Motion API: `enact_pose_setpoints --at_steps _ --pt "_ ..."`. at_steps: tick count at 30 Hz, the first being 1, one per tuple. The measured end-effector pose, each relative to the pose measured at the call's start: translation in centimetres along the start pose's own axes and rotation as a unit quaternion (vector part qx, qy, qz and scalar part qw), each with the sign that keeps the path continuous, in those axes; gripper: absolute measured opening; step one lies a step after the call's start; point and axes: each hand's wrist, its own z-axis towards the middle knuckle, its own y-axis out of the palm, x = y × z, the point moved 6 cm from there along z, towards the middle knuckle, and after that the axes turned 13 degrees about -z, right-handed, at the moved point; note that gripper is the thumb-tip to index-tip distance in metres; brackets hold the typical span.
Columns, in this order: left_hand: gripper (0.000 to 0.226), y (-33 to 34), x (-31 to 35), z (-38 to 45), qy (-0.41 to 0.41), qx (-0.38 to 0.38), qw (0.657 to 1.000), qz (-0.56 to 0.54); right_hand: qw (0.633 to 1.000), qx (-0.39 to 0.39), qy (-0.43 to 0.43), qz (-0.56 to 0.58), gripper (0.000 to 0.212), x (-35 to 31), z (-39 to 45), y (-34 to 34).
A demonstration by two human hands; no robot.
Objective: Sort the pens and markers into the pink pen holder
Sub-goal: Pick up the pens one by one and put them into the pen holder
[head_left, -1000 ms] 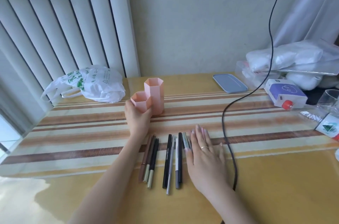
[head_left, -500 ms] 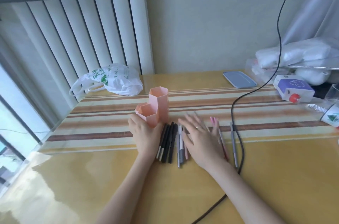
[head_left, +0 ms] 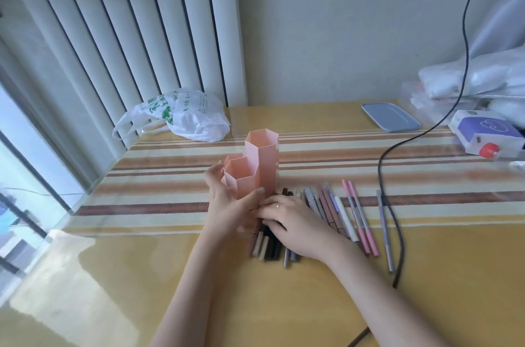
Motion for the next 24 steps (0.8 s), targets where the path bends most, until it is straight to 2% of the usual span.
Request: enact_pose_setpoints --at_steps 4,9,12,15,19,24 --pt "0.106 0.3 0.4 0.6 0.038 -0.006 0.998 0.048 0.997 0.006 -0.050 -0.051 0.031 0.1 -0.3 -0.5" --pt "0.115 -0.4 -0.5 1.5 0.004 0.004 0.997 0.083 0.997 0.033 -0.048 -0.047 0.016 0.5 -0.6 -1.3" --pt "0.110 0.0 0.4 1.0 0.034 0.040 0.993 0.108 0.986 0.150 -0.062 -0.023 0.012 0.4 -0.7 -2.7" --pt "0.099 0.8 1.8 0.1 0.132 0.058 0.982 0.120 0.957 0.287 -0.027 0.038 0.028 1.2 -1.4 -4.2" --pt "0.087 2.2 3.2 -0.9 0.231 0.043 0.952 0.195 0.913 0.383 -0.020 0.143 0.054 1.5 -2.3 -5.9" --pt "0.070 2.6 2.8 -0.9 0.263 0.040 0.932 0.245 0.846 0.469 -0.018 0.254 0.051 1.4 -3.6 -7.1"
